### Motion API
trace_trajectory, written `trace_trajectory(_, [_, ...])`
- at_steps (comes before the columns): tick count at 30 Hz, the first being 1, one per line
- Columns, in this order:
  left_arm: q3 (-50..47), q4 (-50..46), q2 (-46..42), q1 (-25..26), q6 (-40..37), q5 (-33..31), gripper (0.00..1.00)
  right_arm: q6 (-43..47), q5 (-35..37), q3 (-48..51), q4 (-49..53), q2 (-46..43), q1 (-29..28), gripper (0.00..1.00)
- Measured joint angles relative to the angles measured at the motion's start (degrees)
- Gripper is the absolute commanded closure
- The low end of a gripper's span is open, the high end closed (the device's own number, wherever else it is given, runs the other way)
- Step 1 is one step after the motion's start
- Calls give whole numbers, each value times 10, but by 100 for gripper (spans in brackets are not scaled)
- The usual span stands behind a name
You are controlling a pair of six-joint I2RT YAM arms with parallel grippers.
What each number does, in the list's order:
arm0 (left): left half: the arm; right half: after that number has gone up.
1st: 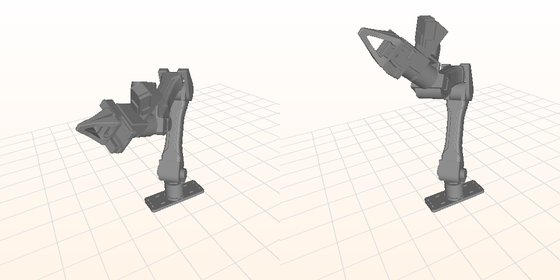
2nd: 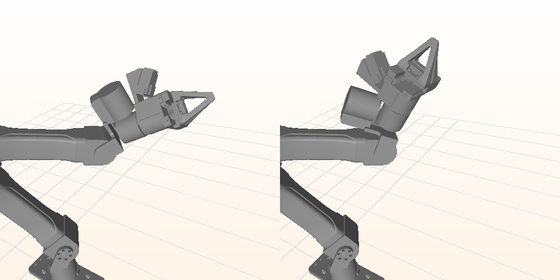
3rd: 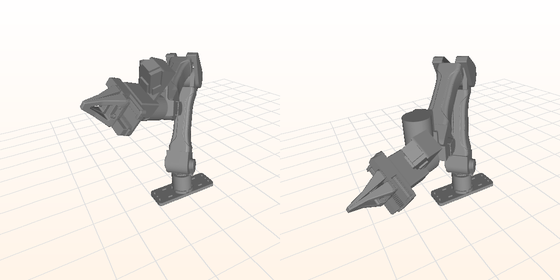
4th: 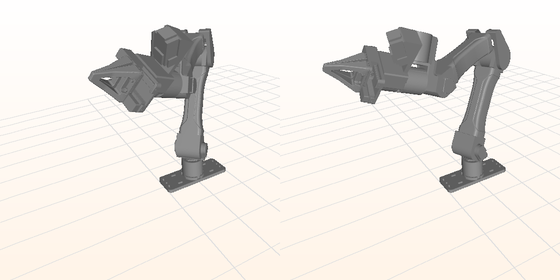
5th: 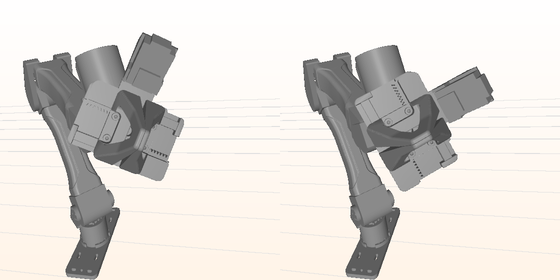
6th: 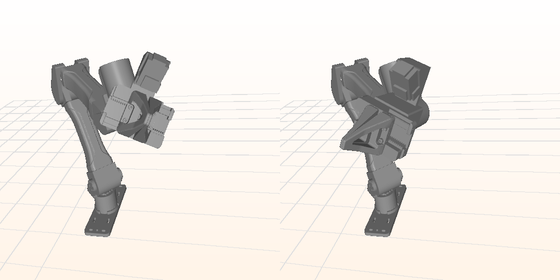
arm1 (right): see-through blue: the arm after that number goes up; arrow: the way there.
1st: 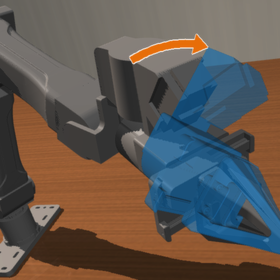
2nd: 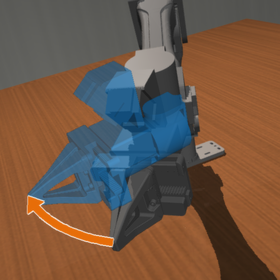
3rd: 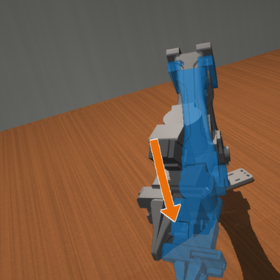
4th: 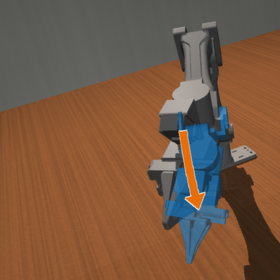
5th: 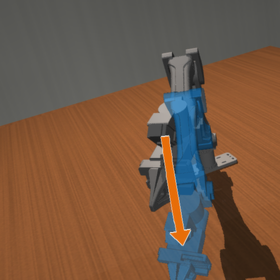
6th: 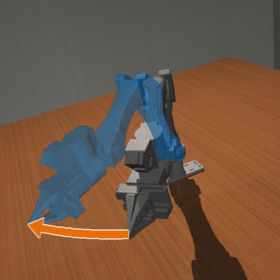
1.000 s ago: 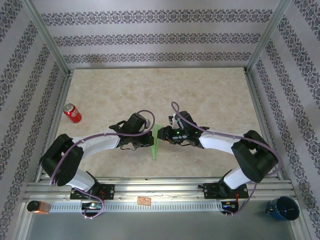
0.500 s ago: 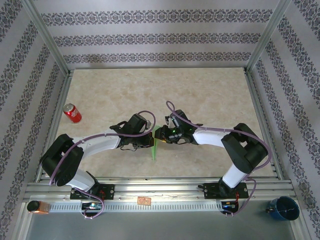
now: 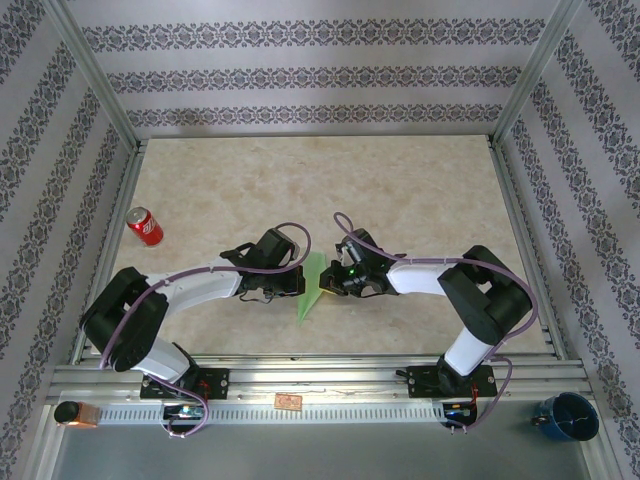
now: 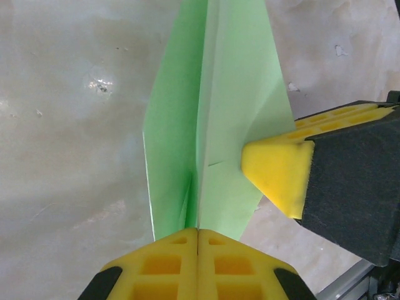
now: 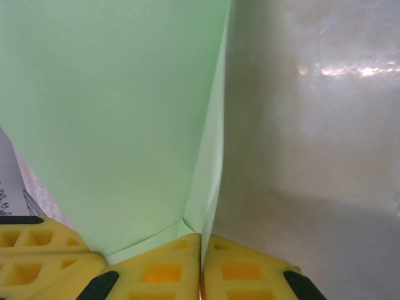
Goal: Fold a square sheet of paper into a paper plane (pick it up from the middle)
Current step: Turn over a paper plane at the center of the table.
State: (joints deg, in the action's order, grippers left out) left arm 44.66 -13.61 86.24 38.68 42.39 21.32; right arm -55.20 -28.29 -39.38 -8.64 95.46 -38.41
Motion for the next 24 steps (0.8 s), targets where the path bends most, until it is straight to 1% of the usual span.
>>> trace_trajectory(4, [0,0,5,0,-2,0,85,0,-2,2,-10,0,0,96])
trace_trajectory(8, [0,0,5,0,-5,2,76,0,-2,2,-15,0,0,97])
trace_trajectory(11, [0,0,5,0,-8,3,74,-1,-2,2,-15,0,0,97])
trace_trajectory(15, [0,0,-3,0,-11,3,68,-2,-2,2,-15,0,0,97])
trace_trajectory(24, [0,4,-41,0,-15,0,63,-2,-2,2,-15,0,0,97])
